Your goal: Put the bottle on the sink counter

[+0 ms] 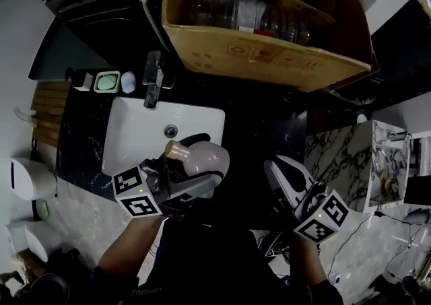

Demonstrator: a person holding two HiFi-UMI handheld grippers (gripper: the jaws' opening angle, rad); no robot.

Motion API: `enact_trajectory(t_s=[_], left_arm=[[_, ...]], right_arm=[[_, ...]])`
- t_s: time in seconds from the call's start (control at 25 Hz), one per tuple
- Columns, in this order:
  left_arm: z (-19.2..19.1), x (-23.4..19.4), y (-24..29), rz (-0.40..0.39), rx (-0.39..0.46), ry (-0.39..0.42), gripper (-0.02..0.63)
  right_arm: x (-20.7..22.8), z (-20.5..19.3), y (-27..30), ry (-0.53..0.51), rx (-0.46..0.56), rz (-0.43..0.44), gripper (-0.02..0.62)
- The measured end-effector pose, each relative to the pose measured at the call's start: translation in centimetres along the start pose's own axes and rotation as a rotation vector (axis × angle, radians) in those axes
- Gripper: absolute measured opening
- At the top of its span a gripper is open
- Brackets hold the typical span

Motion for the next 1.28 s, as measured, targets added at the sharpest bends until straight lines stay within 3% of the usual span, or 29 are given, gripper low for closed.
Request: enact_trajectory(t_s=[0.36,1.28], left_arm=[[-1.2,-3.4,2.0,0.019,-0.051,-0.010,0.391],[-0.9,-14.1,5.9,0.103,-0.227,0.104,0.391]], right_arm=[[2.6,-0.6,0.3,0.016,0.003,-0.049,0.028],[6.7,-2.5,3.1,0.074,-0.020,-0.145,0.028]])
Point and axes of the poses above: the fingertips, and each gripper's own axes: y forward along the fingers, x to its right, z out of its top, the point moved 9 cm from there along -y, backward along the fingers, and after that the axes turned 1 degree about -y, right-handed, at the moved point
